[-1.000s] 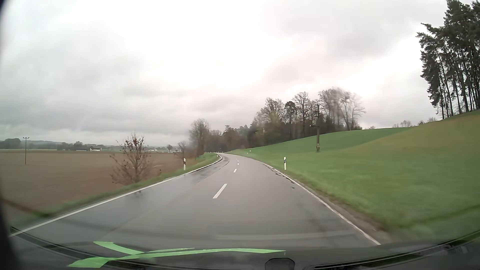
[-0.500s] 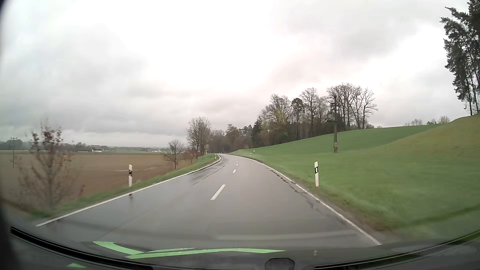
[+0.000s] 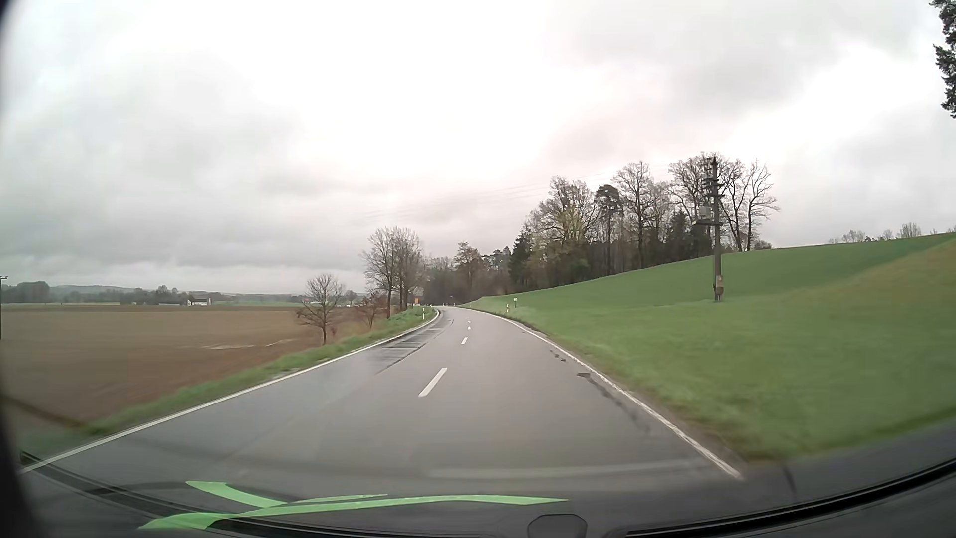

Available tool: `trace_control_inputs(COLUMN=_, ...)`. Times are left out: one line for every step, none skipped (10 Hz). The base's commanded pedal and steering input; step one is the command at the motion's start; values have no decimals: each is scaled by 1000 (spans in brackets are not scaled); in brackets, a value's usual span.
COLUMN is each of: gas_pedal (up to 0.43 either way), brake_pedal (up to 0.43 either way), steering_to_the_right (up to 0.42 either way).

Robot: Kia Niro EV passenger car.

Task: Follow the waypoints while adhering to traffic rules and regulations

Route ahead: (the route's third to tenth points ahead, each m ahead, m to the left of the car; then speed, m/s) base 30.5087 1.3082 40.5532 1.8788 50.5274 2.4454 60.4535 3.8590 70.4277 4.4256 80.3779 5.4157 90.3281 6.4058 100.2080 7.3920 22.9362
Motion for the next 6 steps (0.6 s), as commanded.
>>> trace_control_inputs(gas_pedal=138, brake_pedal=0, steering_to_the_right=-11)
trace_control_inputs(gas_pedal=150, brake_pedal=0, steering_to_the_right=-11)
trace_control_inputs(gas_pedal=150, brake_pedal=0, steering_to_the_right=-11)
trace_control_inputs(gas_pedal=150, brake_pedal=0, steering_to_the_right=-11)
trace_control_inputs(gas_pedal=150, brake_pedal=0, steering_to_the_right=-12)
trace_control_inputs(gas_pedal=157, brake_pedal=0, steering_to_the_right=-12)
